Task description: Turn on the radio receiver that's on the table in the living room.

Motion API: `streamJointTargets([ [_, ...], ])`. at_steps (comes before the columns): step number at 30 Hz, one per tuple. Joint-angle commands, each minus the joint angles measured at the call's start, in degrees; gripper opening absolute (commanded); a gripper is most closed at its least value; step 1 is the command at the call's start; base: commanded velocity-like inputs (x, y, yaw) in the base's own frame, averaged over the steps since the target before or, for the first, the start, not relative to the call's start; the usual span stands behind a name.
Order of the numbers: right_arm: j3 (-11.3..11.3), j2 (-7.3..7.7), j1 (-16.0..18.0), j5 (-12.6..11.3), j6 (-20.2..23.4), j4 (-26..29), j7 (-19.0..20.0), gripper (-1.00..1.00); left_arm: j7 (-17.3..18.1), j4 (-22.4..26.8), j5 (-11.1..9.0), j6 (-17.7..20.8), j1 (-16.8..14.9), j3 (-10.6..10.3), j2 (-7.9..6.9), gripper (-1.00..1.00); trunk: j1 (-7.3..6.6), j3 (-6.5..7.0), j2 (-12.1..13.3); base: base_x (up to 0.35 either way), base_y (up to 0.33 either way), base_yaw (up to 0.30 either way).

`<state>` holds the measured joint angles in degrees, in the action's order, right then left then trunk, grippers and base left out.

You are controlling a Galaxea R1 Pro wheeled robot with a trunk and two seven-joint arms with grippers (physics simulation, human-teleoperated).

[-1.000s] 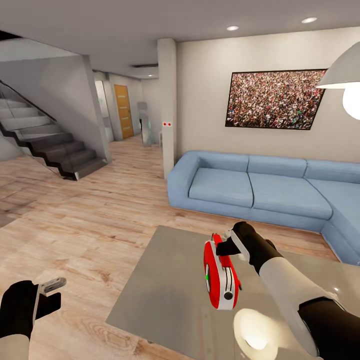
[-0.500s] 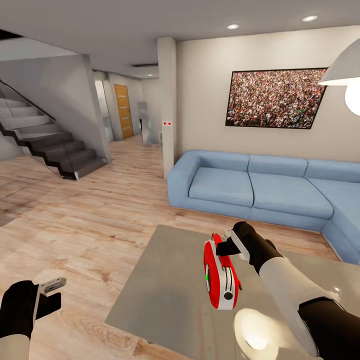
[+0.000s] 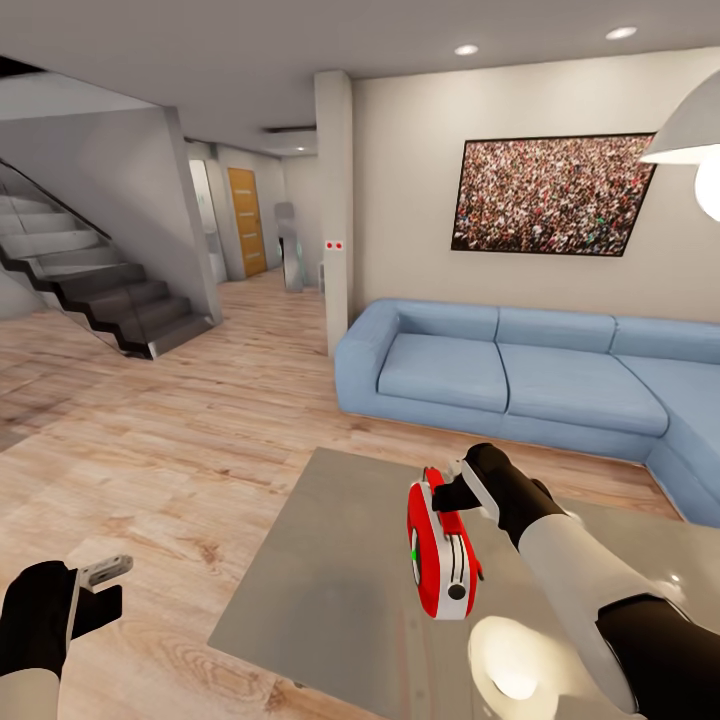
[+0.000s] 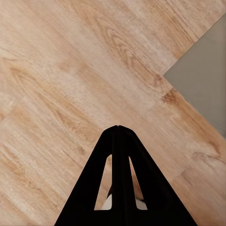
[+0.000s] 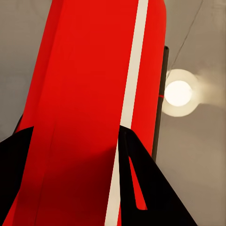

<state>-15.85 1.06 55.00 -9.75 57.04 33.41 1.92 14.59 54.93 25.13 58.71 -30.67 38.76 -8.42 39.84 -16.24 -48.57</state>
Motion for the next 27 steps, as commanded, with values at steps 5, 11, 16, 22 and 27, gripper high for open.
streamJointTargets([
  [5,0.01,0.0,0.0,-0.06,0.0,-0.01,0.02,-1.0,0.0,0.0,0.0,0.0,0.0,0.0,0.06,-1.0,1.1,-0.9,-2.03,0.0,0.0,0.0],
  [11,0.03,0.0,0.02,-0.03,0.0,-0.01,0.02,-1.0,0.0,0.0,0.04,0.0,0.0,0.0,0.02,-1.0,2.42,-1.98,-4.43,0.0,0.0,0.0],
  [16,0.03,0.0,0.02,-0.04,0.0,0.0,0.02,-1.0,0.0,0.0,0.01,0.0,0.0,0.0,0.06,-1.0,3.52,-2.87,-6.44,0.0,0.0,0.0],
  [22,0.03,0.0,0.02,-0.07,0.0,0.05,0.02,-1.0,0.0,0.0,0.02,0.0,0.0,0.0,-0.14,-1.0,4.84,-3.95,-8.85,0.0,0.0,0.0],
  [27,0.03,0.0,-0.01,-0.08,0.0,0.06,0.02,-1.0,0.0,0.0,0.02,0.0,0.0,0.0,-0.13,-1.0,5.49,-4.49,-10.05,0.0,0.0,0.0],
])
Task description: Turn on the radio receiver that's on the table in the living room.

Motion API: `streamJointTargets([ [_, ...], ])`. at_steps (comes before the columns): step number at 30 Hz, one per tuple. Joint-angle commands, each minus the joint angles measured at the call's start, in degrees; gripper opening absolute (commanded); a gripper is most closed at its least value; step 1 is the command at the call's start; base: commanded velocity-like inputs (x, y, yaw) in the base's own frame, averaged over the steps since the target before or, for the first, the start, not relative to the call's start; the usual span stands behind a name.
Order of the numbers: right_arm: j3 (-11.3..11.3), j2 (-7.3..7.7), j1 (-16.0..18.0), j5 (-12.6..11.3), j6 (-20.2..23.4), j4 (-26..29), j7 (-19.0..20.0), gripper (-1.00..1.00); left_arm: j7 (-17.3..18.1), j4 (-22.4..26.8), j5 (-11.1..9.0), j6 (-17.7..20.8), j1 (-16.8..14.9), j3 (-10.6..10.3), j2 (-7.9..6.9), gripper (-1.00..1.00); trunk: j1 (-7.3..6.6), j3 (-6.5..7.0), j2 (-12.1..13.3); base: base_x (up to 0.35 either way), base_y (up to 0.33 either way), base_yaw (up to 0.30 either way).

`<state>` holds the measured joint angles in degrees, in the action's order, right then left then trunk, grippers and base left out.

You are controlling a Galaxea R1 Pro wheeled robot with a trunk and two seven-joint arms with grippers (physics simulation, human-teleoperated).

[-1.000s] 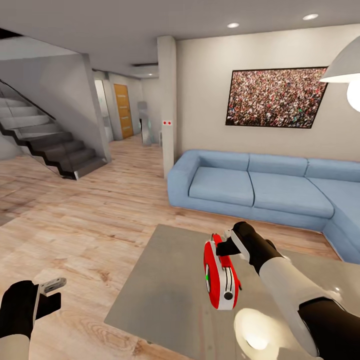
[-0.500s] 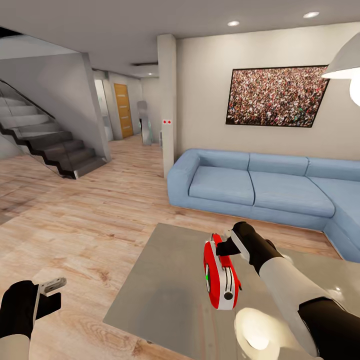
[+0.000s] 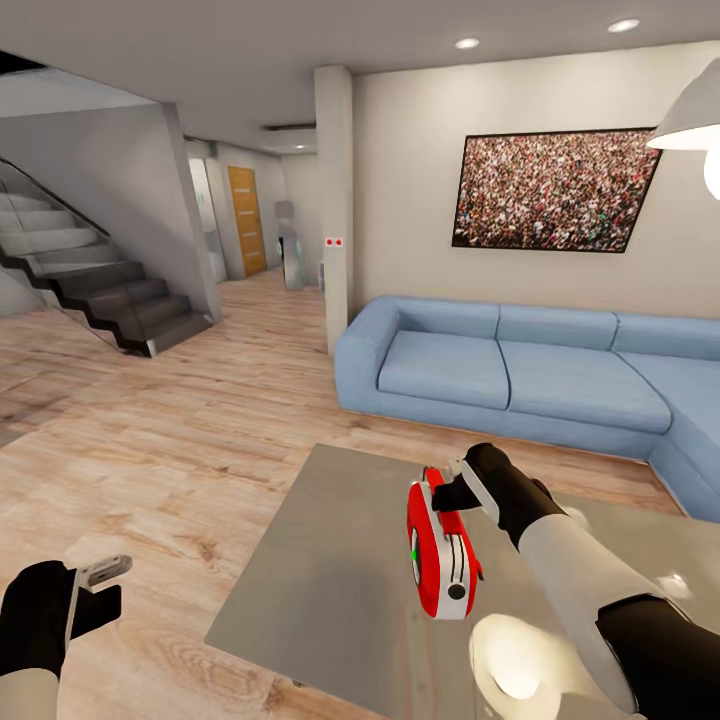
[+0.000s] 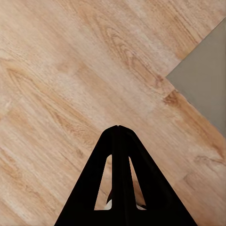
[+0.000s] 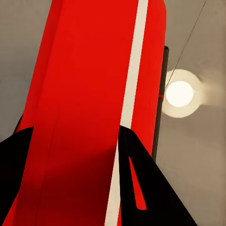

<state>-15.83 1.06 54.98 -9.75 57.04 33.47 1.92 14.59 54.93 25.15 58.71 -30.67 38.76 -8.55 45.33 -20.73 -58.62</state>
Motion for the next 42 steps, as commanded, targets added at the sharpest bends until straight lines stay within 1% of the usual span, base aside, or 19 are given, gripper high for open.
streamJointTargets([
  [1,0.01,0.0,0.02,-0.07,0.0,0.01,0.01,-1.0,0.0,0.0,0.01,0.0,0.0,0.0,0.04,-1.0,0.0,0.0,0.0,0.0,0.0,0.0],
  [5,0.09,0.0,0.03,-0.03,0.0,0.0,-0.01,-1.0,0.0,0.0,0.05,0.02,0.0,0.0,0.09,-1.0,0.88,-0.71,-1.61,0.0,0.0,0.0],
  [11,1.1,0.0,0.03,-0.01,0.0,0.02,-0.06,-1.0,0.0,0.0,0.04,0.08,0.0,0.0,0.03,-1.0,2.19,-1.79,-4.01,0.0,0.0,0.0],
  [13,1.17,0.0,0.03,-0.01,0.0,0.02,-0.07,-1.0,0.0,0.0,0.04,0.08,0.0,0.0,0.03,-1.0,2.19,-1.79,-4.01,0.0,0.0,0.0],
  [14,1.19,0.0,0.03,-0.01,0.0,0.02,-0.07,-1.0,0.0,0.0,0.05,0.08,0.0,0.0,0.06,-1.0,2.19,-1.79,-4.01,0.0,0.0,0.0],
  [42,1.24,0.0,0.03,-0.08,0.0,0.01,-0.04,-1.0,0.0,0.0,0.07,0.09,0.0,0.0,0.07,-1.0,8.34,-6.82,-15.24,0.0,0.0,0.0],
])
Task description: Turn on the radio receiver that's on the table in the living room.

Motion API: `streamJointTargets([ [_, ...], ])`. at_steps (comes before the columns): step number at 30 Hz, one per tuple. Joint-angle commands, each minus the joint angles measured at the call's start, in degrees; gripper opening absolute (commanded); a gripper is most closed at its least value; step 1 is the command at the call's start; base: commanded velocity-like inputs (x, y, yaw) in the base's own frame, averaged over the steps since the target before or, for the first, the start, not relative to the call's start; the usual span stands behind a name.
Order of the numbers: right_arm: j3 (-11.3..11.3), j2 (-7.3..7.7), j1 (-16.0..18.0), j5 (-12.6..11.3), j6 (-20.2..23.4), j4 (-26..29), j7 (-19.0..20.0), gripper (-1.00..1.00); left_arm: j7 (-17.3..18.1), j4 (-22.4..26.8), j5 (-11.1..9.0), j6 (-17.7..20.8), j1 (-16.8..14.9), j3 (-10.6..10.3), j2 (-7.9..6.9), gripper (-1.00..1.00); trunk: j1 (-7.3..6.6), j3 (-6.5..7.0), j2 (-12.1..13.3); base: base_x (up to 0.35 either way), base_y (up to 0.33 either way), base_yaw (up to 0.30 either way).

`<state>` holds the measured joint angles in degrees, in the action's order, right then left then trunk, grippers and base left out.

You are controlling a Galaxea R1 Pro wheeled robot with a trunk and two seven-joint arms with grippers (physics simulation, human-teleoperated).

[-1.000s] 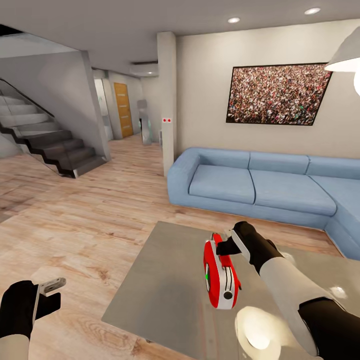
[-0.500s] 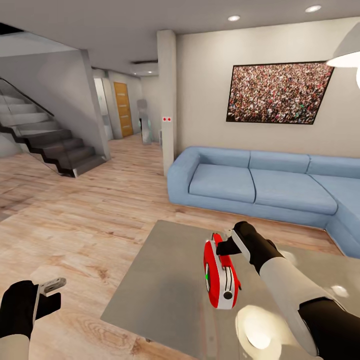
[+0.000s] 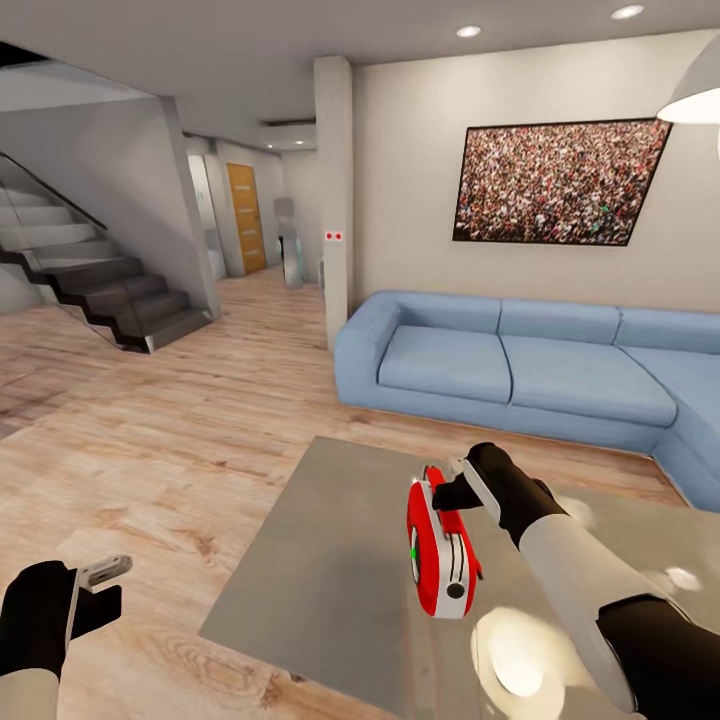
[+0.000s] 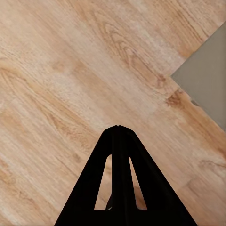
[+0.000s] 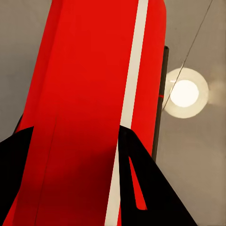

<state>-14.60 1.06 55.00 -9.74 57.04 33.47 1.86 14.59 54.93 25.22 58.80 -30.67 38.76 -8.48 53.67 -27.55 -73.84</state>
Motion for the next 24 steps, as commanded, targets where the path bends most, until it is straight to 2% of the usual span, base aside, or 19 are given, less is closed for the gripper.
streamJointTargets([
  [1,0.01,0.0,0.02,-0.09,0.0,0.02,0.0,-1.0,0.0,0.0,0.0,0.0,0.0,0.0,-0.02,-1.0,0.22,-0.18,-0.42,0.0,0.0,0.0],
  [15,0.09,0.0,0.02,-0.1,0.0,-0.01,-0.01,-1.0,0.0,0.01,0.0,0.0,0.0,0.0,0.07,-1.0,3.3,-2.69,-6.03,0.0,0.0,0.0],
  [24,0.02,0.0,0.02,-0.03,0.0,-0.01,-0.01,-1.0,0.0,0.01,0.0,-0.02,0.0,0.0,-0.03,-1.0,3.3,-2.69,-6.03,0.0,0.0,0.0],
])
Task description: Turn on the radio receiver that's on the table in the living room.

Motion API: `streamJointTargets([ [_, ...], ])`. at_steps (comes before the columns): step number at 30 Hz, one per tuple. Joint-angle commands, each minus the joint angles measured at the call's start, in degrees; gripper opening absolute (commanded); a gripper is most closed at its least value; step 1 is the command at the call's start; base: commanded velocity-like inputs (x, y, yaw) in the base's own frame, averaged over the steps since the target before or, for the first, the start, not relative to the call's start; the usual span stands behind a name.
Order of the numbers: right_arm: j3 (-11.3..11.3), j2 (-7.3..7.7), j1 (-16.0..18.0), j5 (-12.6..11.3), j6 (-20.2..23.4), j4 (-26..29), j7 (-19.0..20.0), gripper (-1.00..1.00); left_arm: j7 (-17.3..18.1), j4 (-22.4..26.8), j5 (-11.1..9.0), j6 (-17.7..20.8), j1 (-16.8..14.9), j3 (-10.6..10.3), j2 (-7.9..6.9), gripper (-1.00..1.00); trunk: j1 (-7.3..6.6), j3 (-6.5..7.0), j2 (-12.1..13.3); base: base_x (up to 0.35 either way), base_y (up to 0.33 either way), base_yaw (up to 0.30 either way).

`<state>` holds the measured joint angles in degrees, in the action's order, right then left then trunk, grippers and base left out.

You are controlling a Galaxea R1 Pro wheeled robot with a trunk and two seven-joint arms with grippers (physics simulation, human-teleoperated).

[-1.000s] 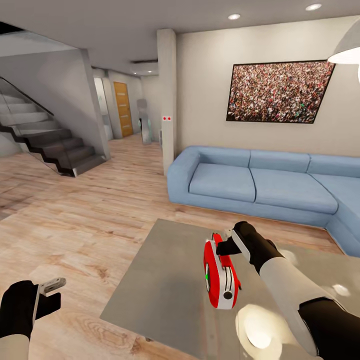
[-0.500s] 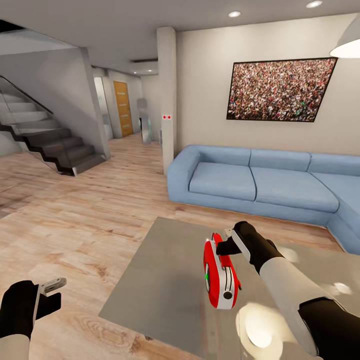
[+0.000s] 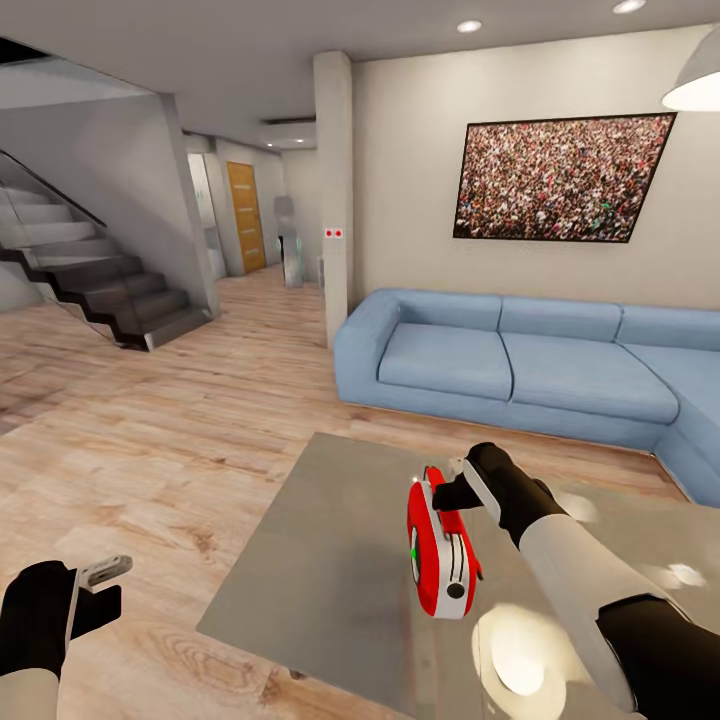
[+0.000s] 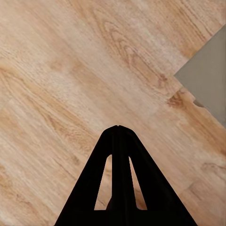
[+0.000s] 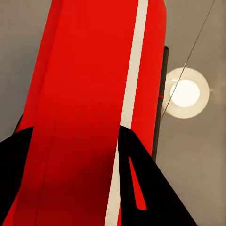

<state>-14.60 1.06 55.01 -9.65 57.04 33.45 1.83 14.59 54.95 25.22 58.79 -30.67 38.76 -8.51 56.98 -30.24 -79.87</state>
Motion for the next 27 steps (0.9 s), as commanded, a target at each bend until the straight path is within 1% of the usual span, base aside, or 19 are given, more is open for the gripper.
streamJointTargets([
  [1,0.01,0.0,0.01,-0.11,0.0,0.02,0.02,-1.0,0.0,-0.01,0.0,0.0,0.0,0.0,0.01,-1.0,0.22,-0.18,-0.4,0.0,0.0,0.0],
  [13,0.01,0.0,0.01,-0.1,0.0,0.02,0.02,-1.0,0.0,-0.02,0.0,-0.06,0.0,-0.05,0.13,-1.0,2.85,-2.33,-5.22,0.0,0.0,0.0],
  [27,0.01,0.0,0.01,-0.12,0.0,0.02,0.02,-1.0,0.0,-0.02,0.09,-0.16,0.0,-0.09,0.2,-1.0,2.85,-2.33,-5.22,0.0,0.0,0.0],
])
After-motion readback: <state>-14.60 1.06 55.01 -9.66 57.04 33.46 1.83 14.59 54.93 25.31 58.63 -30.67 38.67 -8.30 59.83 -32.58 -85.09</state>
